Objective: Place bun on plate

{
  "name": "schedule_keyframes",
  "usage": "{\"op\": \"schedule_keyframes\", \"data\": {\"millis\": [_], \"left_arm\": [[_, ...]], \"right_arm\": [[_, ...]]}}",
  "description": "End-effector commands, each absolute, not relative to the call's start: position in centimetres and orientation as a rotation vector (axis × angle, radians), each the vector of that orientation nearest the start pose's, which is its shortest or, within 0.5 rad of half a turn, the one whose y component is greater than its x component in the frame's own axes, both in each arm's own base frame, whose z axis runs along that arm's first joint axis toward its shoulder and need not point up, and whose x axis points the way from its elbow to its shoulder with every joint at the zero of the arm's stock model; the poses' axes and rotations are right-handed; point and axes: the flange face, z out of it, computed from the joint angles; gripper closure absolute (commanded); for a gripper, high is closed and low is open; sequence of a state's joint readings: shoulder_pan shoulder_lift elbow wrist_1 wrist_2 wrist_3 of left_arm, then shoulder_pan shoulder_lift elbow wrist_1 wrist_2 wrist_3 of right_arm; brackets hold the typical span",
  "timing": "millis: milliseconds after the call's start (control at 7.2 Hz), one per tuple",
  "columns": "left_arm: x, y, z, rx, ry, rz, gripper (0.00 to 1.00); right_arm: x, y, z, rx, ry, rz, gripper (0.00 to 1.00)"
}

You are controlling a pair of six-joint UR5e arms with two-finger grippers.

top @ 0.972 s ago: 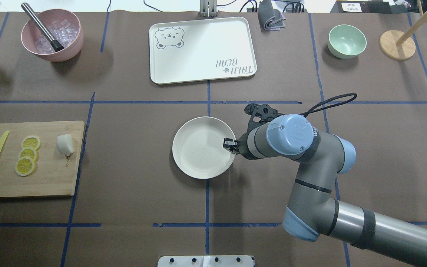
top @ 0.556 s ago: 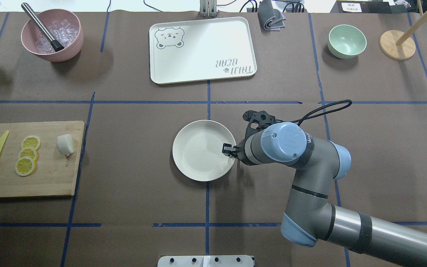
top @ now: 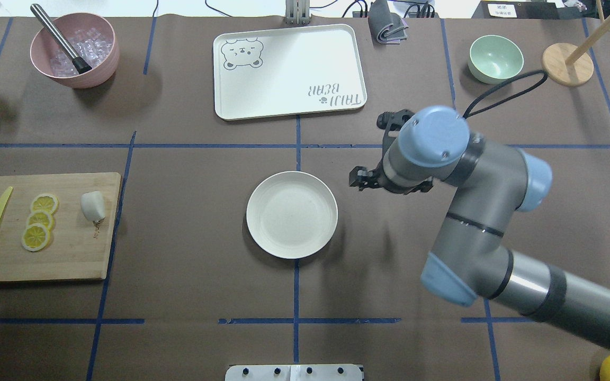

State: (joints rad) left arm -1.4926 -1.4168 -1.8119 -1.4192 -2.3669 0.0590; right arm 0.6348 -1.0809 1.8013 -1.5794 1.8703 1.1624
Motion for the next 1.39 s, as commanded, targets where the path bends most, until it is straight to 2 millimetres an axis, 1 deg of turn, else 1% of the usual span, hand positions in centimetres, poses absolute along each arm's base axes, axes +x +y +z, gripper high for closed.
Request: {"op": "schedule_keyframes", "data": {"millis": [0, 139, 278, 417, 556, 694, 833, 972, 1111, 1250], "left_arm": [[-2.8, -42.6, 61.9, -0.054, 0.789, 0.121, 0.0], [-2.5, -42.7, 61.8, -0.054, 0.785, 0.13, 0.0], [-2.2, -42.8, 61.8, -0.058, 0.785, 0.131, 0.0], [-2.1, -43.5, 60.8, -0.039, 0.796, 0.133, 0.0], [-2.1, -44.2, 60.2, -0.025, 0.798, 0.138, 0.0], [-1.9, -45.9, 58.6, 0.018, 0.797, 0.159, 0.0], [-1.7, -47.2, 57.1, 0.077, 0.797, 0.181, 0.0], [-1.7, -47.4, 56.8, 0.104, 0.797, 0.193, 0.0], [-1.5, -48.4, 55.4, 0.168, 0.8, 0.22, 0.0], [-1.3, -49.0, 54.7, 0.192, 0.801, 0.235, 0.0]], "right_arm": [[-32.9, -51.2, 32.6, 0.106, -0.667, -0.084, 0.0], [-27.2, -52.7, 35.3, 0.137, -0.611, -0.183, 0.0], [-20.3, -53.7, 39.3, 0.132, -0.615, -0.264, 0.0], [-13.0, -53.1, 44.7, 0.127, -0.616, -0.337, 0.0], [-6.3, -51.6, 49.9, 0.13, -0.582, -0.417, 0.0], [-1.1, -49.6, 53.3, 0.125, -0.57, -0.432, 0.0], [3.2, -46.8, 56.5, 0.099, -0.589, -0.381, 0.0], [5.5, -43.2, 59.7, 0.047, -0.638, -0.307, 0.0], [7.0, -40.5, 62.0, 0.017, -0.706, -0.238, 0.0], [7.7, -39.7, 62.5, 0.008, -0.708, -0.212, 0.0]]}}
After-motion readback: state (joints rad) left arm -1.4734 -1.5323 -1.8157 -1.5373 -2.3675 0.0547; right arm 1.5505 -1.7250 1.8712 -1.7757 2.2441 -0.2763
